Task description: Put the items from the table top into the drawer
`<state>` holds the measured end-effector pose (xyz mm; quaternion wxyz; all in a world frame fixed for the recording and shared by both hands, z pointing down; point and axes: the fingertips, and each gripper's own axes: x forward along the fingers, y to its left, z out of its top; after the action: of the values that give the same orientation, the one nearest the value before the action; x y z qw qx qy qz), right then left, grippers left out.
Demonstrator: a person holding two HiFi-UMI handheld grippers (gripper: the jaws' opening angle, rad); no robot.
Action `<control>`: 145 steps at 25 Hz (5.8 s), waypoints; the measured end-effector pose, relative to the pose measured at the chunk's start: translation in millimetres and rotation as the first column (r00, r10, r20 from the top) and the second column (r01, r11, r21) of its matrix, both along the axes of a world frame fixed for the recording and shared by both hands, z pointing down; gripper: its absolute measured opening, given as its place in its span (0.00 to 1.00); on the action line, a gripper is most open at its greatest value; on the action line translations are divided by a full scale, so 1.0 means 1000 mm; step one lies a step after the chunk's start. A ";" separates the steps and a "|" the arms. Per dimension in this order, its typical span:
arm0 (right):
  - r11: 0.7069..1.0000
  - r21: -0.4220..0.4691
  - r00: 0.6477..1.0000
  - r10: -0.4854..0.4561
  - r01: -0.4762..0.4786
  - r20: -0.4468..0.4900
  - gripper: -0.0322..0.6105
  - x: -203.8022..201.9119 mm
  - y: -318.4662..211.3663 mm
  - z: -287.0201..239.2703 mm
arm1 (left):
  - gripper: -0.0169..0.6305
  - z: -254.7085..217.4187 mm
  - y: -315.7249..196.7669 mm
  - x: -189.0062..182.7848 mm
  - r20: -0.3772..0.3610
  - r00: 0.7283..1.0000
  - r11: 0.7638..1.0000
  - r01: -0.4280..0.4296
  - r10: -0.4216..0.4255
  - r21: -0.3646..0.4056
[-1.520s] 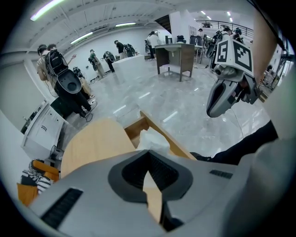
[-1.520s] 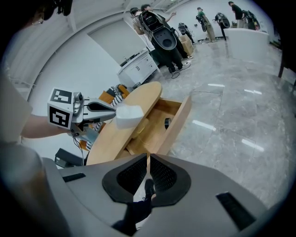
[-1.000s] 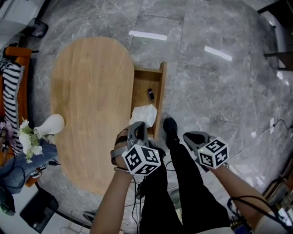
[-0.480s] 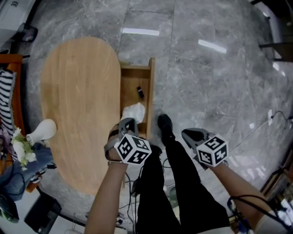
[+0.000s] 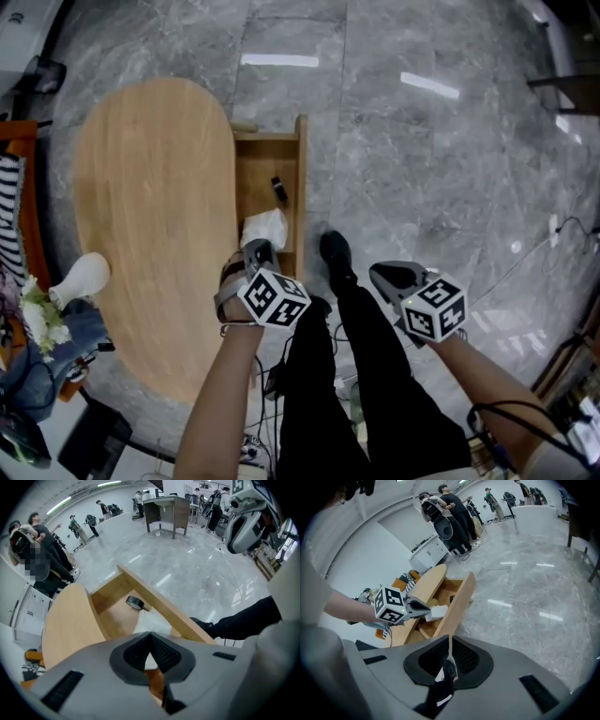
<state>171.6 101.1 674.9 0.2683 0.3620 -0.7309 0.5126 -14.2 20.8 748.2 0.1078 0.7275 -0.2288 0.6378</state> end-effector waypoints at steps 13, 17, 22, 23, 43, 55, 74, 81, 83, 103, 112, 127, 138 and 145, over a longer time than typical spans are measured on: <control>1.000 -0.009 1.000 -0.023 0.023 0.005 0.12 -0.011 0.003 -0.001 | 0.05 0.004 0.026 0.000 -0.038 0.997 0.995 0.060 -0.064 -0.082; 0.999 -0.001 0.999 -0.038 0.038 0.013 0.12 -0.020 0.001 -0.005 | 0.08 0.003 0.038 -0.007 -0.044 0.994 0.989 0.093 -0.099 -0.115; 0.998 0.004 0.998 -0.066 0.066 0.019 0.12 -0.030 0.003 -0.010 | 0.10 -0.002 0.055 -0.017 -0.044 0.987 0.979 0.149 -0.156 -0.137; 0.997 0.004 0.997 -0.071 0.071 0.020 0.12 -0.030 0.003 -0.011 | 0.10 -0.003 0.058 -0.019 -0.041 0.986 0.977 0.156 -0.163 -0.142; 0.982 0.092 0.986 -0.165 0.163 0.016 0.12 -0.029 -0.051 -0.098 | 0.03 -0.133 0.045 -0.026 -0.184 0.870 0.889 0.451 -0.457 -0.074; 0.985 0.136 0.993 -0.109 0.102 0.046 0.12 -0.035 -0.078 -0.199 | 0.03 -0.258 0.045 -0.046 -0.256 0.774 0.809 0.583 -0.579 -0.066; 0.971 0.239 1.000 -0.024 0.024 -0.002 0.12 -0.077 0.011 -0.301 | 0.03 -0.352 0.140 -0.078 -0.406 0.759 0.848 0.523 -0.510 -0.087; 0.950 0.311 1.000 -0.010 0.014 -0.016 0.12 -0.092 0.039 -0.342 | 0.03 -0.404 0.155 -0.102 -0.463 0.762 0.867 0.497 -0.453 -0.032; 0.947 0.320 1.000 0.004 0.003 -0.021 0.12 -0.092 0.048 -0.350 | 0.03 -0.413 0.160 -0.107 -0.476 0.762 0.872 0.490 -0.440 -0.022; 0.903 0.428 1.000 0.013 -0.024 0.028 0.12 -0.097 0.085 -0.416 | 0.03 -0.485 0.179 -0.117 -0.631 0.663 0.853 0.522 -0.404 0.002; 0.886 0.462 0.997 -0.066 0.038 0.044 0.11 -0.084 0.085 -0.435 | 0.03 -0.499 0.189 -0.097 -0.660 0.622 0.829 0.559 -0.421 -0.002; 0.875 0.480 0.994 -0.101 0.068 0.044 0.11 -0.071 0.076 -0.446 | 0.03 -0.517 0.200 -0.089 -0.666 0.590 0.801 0.598 -0.456 -0.019; 0.873 0.481 0.992 -0.119 0.086 0.040 0.11 -0.068 0.073 -0.449 | 0.03 -0.518 0.197 -0.086 -0.660 0.581 0.789 0.614 -0.477 -0.029; 0.873 0.481 0.992 -0.119 0.085 0.040 0.11 -0.067 0.068 -0.450 | 0.03 -0.516 0.192 -0.085 -0.656 0.584 0.789 0.613 -0.479 -0.030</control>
<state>104.9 169.3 225.0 0.1723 0.3602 -0.8615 0.3137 -99.5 212.3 232.5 0.2962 0.7976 -0.4546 0.2636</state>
